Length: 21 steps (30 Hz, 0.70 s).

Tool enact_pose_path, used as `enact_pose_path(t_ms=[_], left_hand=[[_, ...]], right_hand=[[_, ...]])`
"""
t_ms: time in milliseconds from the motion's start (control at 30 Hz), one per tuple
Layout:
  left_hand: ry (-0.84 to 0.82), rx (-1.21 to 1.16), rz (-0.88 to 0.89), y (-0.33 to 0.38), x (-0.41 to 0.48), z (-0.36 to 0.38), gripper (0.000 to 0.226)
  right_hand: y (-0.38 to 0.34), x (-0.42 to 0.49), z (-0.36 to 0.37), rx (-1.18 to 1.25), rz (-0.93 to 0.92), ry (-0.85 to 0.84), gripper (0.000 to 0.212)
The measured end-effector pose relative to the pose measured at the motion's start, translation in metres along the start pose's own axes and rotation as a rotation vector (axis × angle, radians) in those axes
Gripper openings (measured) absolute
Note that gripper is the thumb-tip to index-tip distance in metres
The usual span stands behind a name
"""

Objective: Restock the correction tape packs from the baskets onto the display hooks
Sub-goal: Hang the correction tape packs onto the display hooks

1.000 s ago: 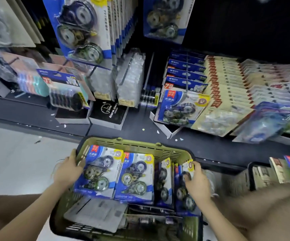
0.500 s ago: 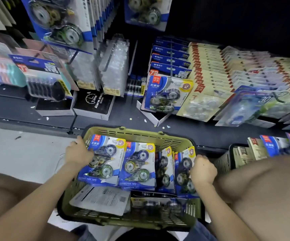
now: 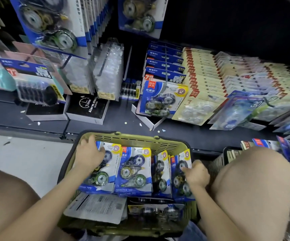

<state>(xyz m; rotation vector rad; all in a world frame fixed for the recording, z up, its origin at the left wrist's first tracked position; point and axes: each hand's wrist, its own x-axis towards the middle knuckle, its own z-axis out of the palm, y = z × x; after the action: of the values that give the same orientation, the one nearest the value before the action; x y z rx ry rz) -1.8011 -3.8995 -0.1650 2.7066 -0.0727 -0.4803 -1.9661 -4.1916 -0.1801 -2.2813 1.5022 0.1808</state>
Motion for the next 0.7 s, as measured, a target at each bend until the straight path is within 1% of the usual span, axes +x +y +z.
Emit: enact_pose_path(t_ms=[67, 133, 233, 300, 333, 367, 400, 433, 467, 500, 533, 567, 600, 633, 667, 700], left_hand=[[0.010, 0.006, 0.010, -0.008, 0.002, 0.009, 0.057], [0.036, 0.014, 0.019, -0.019, 0.005, 0.014, 0.057], [0.089, -0.028, -0.001, -0.028, 0.004, 0.017, 0.047], [0.138, -0.100, 0.025, -0.021, -0.001, 0.018, 0.041], [0.131, -0.163, 0.043, -0.013, -0.005, 0.017, 0.039], [0.091, -0.268, 0.046, -0.004, -0.010, 0.013, 0.039], [-0.005, -0.428, 0.018, 0.007, -0.015, 0.009, 0.042], [-0.160, -0.623, -0.041, 0.019, -0.021, 0.005, 0.048], [-0.311, -0.818, -0.094, 0.030, -0.027, 0.001, 0.060], [-0.427, -0.963, -0.118, 0.037, -0.030, -0.001, 0.076], [-0.522, -1.059, -0.134, 0.042, -0.033, -0.001, 0.087], [-0.607, -1.143, -0.125, 0.045, -0.036, 0.001, 0.086], [-0.667, -1.190, -0.098, 0.047, -0.039, 0.004, 0.075], [-0.682, -1.194, -0.079, 0.049, -0.044, 0.005, 0.062], [-0.659, -1.190, -0.078, 0.051, -0.047, 0.005, 0.051], [-0.602, -1.193, -0.099, 0.051, -0.048, 0.005, 0.045]], right_hand=[[-0.002, 0.003, -0.001, 0.053, 0.034, 0.028, 0.023], [-0.005, 0.002, -0.005, 0.087, 0.013, 0.074, 0.015], [-0.014, -0.004, -0.026, 0.247, -0.088, 0.137, 0.022], [-0.020, -0.009, -0.043, 0.426, -0.193, 0.168, 0.029], [-0.024, -0.012, -0.051, 0.546, -0.246, 0.155, 0.033], [-0.029, -0.014, -0.059, 0.669, -0.279, 0.112, 0.036], [-0.035, -0.016, -0.065, 0.798, -0.289, 0.037, 0.038], [-0.042, -0.016, -0.068, 0.936, -0.273, -0.060, 0.038], [-0.050, -0.018, -0.067, 1.063, -0.231, -0.174, 0.037], [-0.060, -0.022, -0.062, 1.143, -0.176, -0.284, 0.035], [-0.069, -0.027, -0.056, 1.167, -0.130, -0.373, 0.032], [-0.077, -0.034, -0.050, 1.164, -0.106, -0.446, 0.030], [-0.083, -0.040, -0.045, 1.145, -0.098, -0.506, 0.024], [-0.086, -0.047, -0.043, 1.125, -0.105, -0.580, 0.016], [-0.086, -0.051, -0.042, 1.077, -0.123, -0.671, 0.006], [-0.081, -0.053, -0.043, 0.959, -0.169, -0.755, 0.012]])
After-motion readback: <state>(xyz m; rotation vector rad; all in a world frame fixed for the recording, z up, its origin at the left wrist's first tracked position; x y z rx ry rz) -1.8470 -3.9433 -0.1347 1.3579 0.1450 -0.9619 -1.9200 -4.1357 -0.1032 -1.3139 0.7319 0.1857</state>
